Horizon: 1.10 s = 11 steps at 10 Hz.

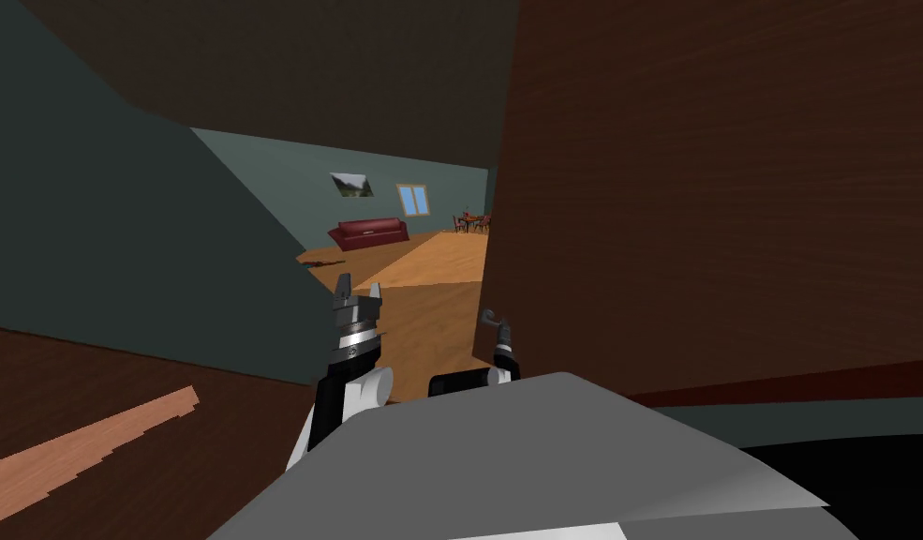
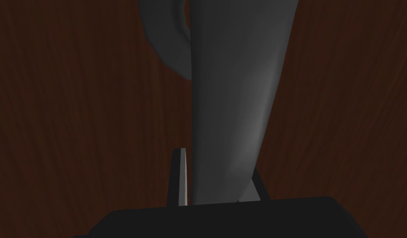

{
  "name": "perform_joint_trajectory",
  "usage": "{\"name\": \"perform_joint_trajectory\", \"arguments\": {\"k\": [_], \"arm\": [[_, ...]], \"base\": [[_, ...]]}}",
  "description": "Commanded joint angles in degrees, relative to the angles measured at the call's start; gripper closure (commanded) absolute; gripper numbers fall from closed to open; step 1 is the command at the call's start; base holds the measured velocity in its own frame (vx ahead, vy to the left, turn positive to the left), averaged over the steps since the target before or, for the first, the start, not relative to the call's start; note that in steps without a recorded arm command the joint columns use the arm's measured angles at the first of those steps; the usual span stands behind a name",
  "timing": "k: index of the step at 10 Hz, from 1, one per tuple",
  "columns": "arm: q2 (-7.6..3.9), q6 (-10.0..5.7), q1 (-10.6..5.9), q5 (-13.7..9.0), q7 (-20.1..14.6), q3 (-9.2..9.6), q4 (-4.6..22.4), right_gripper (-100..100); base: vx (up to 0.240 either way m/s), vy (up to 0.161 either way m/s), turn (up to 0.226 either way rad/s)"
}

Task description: Push the door open

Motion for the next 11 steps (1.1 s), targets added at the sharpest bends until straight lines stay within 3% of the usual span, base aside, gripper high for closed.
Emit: {"name": "perform_joint_trajectory", "arguments": {"k": [1,9,10,11], "arm": [[-0.18,-1.44,0.52,-1.7,1.3,-0.67,-0.8,100],[3.78,-5.01,1.84,-7.2,4.5,-0.36,-2.1,100],[2.74,-5.05,2.72,-7.3,4.5,-1.09,-2.3,100],[0.94,-5.99,2.90,-8.5,5.0,-1.68,-2.6,100]], "base": [[0.171,0.017,-0.034],[0.160,0.033,-0.037],[0.040,0.012,-0.053],[0.110,-0.055,-0.010]]}}
